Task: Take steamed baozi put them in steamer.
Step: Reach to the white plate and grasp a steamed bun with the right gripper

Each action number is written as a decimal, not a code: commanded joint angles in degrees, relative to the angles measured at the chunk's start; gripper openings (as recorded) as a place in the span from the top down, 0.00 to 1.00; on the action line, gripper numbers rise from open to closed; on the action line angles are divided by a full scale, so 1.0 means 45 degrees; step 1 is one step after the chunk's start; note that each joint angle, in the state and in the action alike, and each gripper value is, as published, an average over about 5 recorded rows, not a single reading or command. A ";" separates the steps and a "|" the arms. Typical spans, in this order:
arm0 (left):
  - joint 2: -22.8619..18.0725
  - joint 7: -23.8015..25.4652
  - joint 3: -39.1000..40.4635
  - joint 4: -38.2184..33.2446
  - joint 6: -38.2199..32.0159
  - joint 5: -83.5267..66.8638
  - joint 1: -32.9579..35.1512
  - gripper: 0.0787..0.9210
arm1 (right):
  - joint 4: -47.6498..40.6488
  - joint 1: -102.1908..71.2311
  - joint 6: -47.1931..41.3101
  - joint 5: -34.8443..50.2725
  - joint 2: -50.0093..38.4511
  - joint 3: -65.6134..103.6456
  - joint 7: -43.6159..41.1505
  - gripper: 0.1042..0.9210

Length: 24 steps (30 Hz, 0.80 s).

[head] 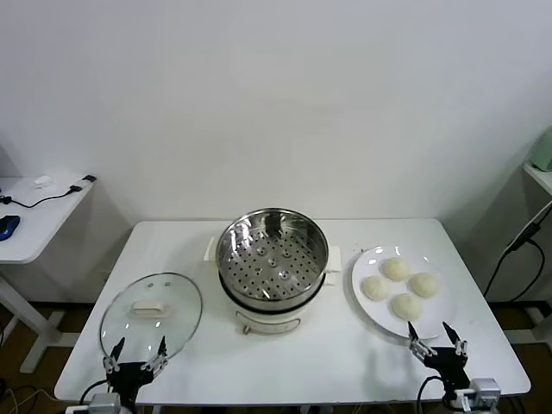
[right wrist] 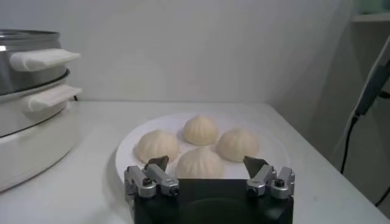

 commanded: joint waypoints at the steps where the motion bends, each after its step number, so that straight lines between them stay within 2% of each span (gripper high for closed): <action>1: 0.0112 -0.0005 0.0145 -0.0087 0.0020 -0.0002 -0.0015 0.12 | -0.0340 0.3961 -0.2925 -0.1366 -0.2303 -0.0284 -0.0640 0.12; 4: 0.0163 -0.0008 0.0213 -0.0110 -0.0003 -0.0004 -0.0024 0.12 | -0.1435 0.5958 -0.3075 -0.1412 -0.3820 -0.1297 -0.1913 0.12; 7: 0.0191 -0.0011 0.0245 -0.0146 -0.0036 -0.0011 -0.0038 0.12 | -0.2952 0.8514 -0.2935 -0.1720 -0.5946 -0.3312 -0.4006 0.12; 12: 0.0122 -0.0025 0.0219 -0.0238 -0.0103 -0.0025 -0.0038 0.12 | -0.6149 1.3473 -0.1081 -0.3047 -0.8198 -0.8373 -0.7675 0.12; 17: -0.0023 -0.0031 0.0212 -0.0288 -0.0160 0.0005 -0.0018 0.12 | -0.8960 1.9276 0.1755 -0.3541 -0.8461 -1.5281 -1.1875 0.12; 20: -0.0082 -0.0039 0.0224 -0.0309 -0.0223 0.0056 0.0022 0.12 | -1.0002 2.1986 0.2231 -0.3479 -0.7989 -1.8626 -1.3806 0.12; 24: -0.0102 -0.0045 0.0220 -0.0296 -0.0298 0.0097 0.0025 0.12 | -1.0704 2.4450 0.2314 -0.3433 -0.7205 -2.1984 -1.5204 0.12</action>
